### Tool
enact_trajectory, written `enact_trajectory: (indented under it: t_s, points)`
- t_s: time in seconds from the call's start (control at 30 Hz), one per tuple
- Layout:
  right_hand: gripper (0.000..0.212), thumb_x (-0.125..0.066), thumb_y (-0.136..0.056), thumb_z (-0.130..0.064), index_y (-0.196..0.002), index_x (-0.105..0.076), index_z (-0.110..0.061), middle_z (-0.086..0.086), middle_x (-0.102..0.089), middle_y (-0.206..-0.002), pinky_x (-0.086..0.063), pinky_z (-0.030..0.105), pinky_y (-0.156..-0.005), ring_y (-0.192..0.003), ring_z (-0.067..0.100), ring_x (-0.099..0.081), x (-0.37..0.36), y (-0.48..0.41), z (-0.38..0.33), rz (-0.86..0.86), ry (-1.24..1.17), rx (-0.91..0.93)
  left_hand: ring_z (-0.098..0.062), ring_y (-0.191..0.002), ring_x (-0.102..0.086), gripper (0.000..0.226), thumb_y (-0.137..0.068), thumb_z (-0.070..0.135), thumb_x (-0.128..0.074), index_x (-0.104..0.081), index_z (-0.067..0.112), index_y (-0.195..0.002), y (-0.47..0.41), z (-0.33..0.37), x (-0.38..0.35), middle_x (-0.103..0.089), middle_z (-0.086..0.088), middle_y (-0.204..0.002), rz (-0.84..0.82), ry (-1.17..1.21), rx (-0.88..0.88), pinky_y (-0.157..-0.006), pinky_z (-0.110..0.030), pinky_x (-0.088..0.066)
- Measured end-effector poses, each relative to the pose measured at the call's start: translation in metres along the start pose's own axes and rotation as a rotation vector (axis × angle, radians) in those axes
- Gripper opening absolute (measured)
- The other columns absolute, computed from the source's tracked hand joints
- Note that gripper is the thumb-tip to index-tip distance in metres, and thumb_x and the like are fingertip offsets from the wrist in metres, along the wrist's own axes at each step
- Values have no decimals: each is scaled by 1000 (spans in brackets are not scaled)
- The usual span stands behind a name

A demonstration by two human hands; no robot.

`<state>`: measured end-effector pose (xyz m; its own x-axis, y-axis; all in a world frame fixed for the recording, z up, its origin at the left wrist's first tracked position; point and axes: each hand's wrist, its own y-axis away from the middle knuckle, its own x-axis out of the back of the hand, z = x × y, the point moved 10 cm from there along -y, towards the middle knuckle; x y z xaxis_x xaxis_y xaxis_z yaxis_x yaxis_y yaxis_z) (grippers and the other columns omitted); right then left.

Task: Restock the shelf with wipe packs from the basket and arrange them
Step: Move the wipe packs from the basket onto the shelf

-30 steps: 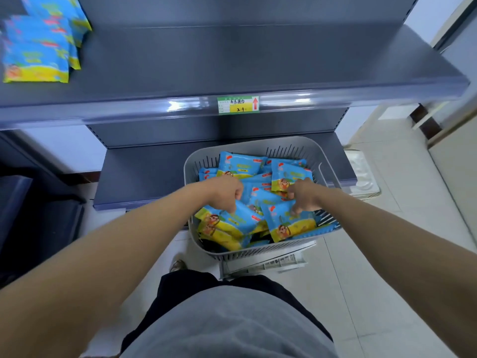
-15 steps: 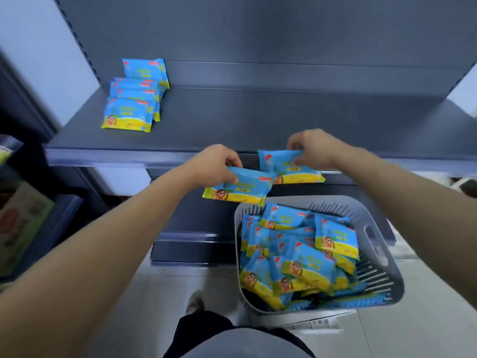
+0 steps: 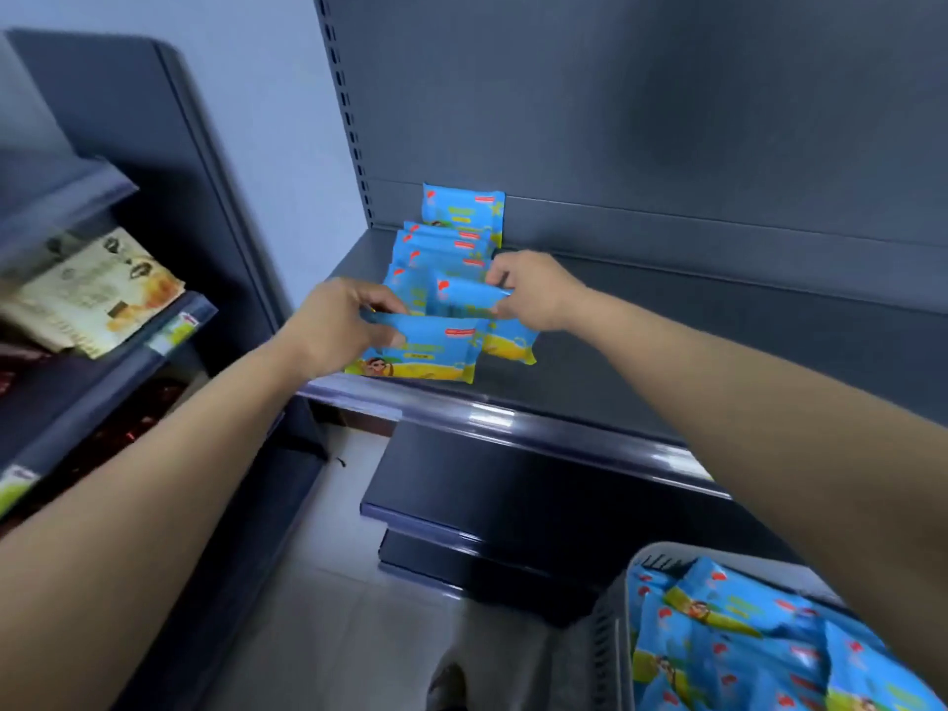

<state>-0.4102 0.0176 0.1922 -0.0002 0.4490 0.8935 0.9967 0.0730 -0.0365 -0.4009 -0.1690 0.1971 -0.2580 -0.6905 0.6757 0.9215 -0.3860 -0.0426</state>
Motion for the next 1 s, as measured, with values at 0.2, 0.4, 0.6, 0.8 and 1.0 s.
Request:
enact_trajectory:
  t_s: [0.2, 0.4, 0.6, 0.8, 1.0]
  points:
    - [34, -72, -80, -24, -108, -58, -13, 0, -50, -101, -36, 27, -71, -93, 22, -49, -46, -57, -10, -86, 29, 23, 4, -52, -51, 23, -73, -5, -73, -69, 14, -84, -38, -45, 26, -62, -2, -74, -32, -13, 50, -54, -3, -40]
    - [22, -64, -88, -21, -106, -58, -12, 4, -59, -109, -46, 37, -82, -101, 27, -54, -44, -97, -7, -14, 107, 27, -11, -72, -55, 20, -77, 0, -71, -68, 13, -92, -74, -61, 14, -63, -1, -84, -45, 42, 54, -63, -12, -46]
    - [26, -70, -82, -19, -106, -62, -14, -2, -45, -95, -42, 29, -79, -88, 17, -46, -35, -105, -5, -4, 3, 55, -12, -78, -59, 35, -68, 8, -80, -64, 25, -94, -96, -71, -10, -62, 8, -89, -166, -84, 38, -71, -23, -48]
    - [32, -54, -89, -5, -119, -60, -13, 6, -58, -116, -47, 33, -92, -105, 20, -55, -9, -85, -1, 63, -53, 19, -26, -113, -41, 59, -68, 18, -81, -59, 18, -122, -111, -59, -19, -45, -6, -115, -153, -342, -68, -102, -38, -36]
    - [30, -55, -91, -20, -121, -58, -14, 7, -59, -116, -40, 38, -94, -109, 25, -52, 21, -43, 1, 162, 136, 21, -30, -118, -35, 62, -73, 30, -75, -49, 20, -129, -99, -30, -24, -43, -8, -126, -25, -576, -106, -98, -41, -30]
